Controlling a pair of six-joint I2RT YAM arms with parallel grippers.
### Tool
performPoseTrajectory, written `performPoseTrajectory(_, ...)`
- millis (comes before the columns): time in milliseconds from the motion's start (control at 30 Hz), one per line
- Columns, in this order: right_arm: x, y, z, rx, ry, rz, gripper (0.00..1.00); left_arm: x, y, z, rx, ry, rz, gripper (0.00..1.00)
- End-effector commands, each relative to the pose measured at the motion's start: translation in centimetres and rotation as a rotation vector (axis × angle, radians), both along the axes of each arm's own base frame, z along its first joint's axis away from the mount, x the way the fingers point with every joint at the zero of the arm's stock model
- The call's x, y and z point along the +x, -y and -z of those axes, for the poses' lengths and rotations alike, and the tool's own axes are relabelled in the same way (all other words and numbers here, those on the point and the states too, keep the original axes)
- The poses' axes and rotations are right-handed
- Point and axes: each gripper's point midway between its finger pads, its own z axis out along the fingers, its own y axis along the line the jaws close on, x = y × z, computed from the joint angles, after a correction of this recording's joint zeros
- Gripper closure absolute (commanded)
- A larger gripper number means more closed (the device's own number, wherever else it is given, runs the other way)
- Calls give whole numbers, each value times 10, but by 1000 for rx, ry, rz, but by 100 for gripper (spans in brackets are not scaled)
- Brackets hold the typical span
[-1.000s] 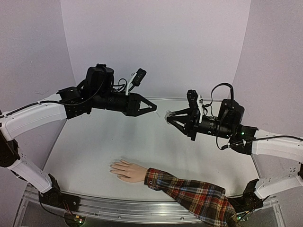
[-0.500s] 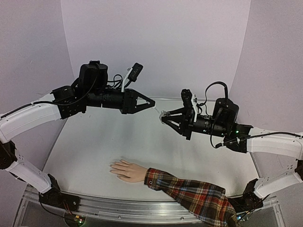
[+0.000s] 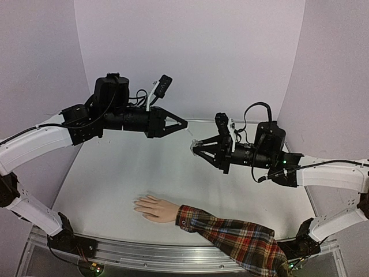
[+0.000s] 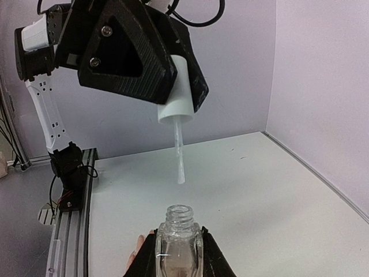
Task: Paint the nails
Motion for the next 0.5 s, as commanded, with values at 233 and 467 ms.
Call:
performPoseTrajectory(233,-1,-1,-40,101,74,5,100,2,2,-18,-44,47,-2,100)
performPoseTrajectory(467,0,-1,-41,103,77,8,100,2,5,-14,-37,36,4,100)
